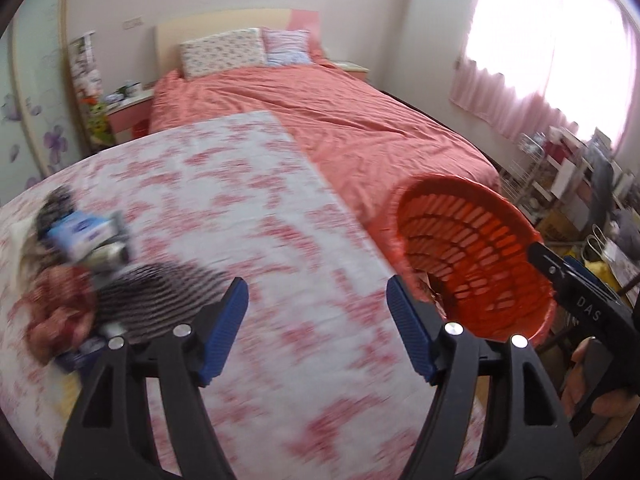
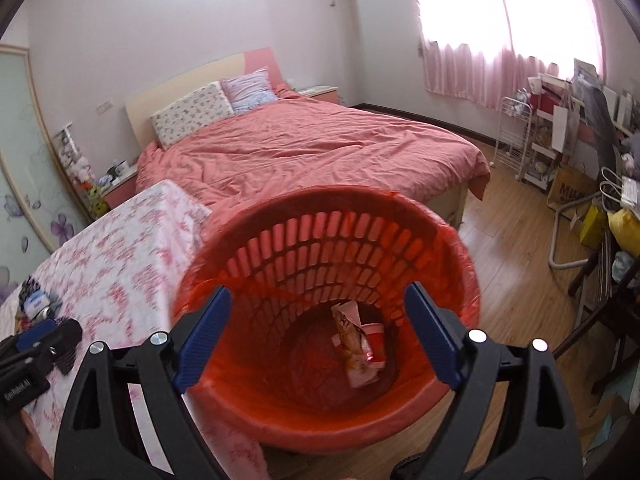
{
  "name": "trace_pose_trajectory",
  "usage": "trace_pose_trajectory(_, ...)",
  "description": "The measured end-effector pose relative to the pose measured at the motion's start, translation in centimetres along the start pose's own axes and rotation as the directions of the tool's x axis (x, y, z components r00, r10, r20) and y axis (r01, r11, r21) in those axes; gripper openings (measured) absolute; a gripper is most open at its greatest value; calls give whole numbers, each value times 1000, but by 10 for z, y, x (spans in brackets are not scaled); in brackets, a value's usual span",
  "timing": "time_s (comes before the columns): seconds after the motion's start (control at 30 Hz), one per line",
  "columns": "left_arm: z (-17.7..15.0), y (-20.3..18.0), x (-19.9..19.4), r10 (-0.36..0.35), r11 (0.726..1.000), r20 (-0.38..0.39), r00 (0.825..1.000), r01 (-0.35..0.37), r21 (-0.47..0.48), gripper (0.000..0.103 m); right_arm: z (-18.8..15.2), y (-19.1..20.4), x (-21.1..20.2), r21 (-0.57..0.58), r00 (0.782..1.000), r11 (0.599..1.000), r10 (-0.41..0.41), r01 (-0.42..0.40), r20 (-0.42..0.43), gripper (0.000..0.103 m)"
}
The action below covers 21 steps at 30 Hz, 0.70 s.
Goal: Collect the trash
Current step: 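Return both tools to the table toward the tissue and black mesh cloth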
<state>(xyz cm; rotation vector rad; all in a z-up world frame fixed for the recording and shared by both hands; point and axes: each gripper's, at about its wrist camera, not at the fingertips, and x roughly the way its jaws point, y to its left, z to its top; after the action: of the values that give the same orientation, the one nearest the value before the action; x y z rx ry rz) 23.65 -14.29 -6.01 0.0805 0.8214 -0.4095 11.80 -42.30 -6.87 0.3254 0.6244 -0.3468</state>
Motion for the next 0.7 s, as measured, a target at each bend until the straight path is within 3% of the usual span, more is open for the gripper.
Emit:
trace_pose_trajectory(0.33, -31, 88, -54, 150, 983, 34, 988, -145, -112, 73, -13, 64, -23, -115, 996, 990, 87, -87, -9, 88)
trace_pose_trajectory(0.6, -50, 166, -75, 273, 940, 17, 962, -263, -218, 74, -34, 124, -23, -216, 987, 964, 148, -157, -55, 88)
trace_pose_trajectory(0.7, -47, 199, -77, 330, 911, 15, 944, -315, -265, 74, -42, 147, -14, -242, 982, 953, 169, -184, -82, 87)
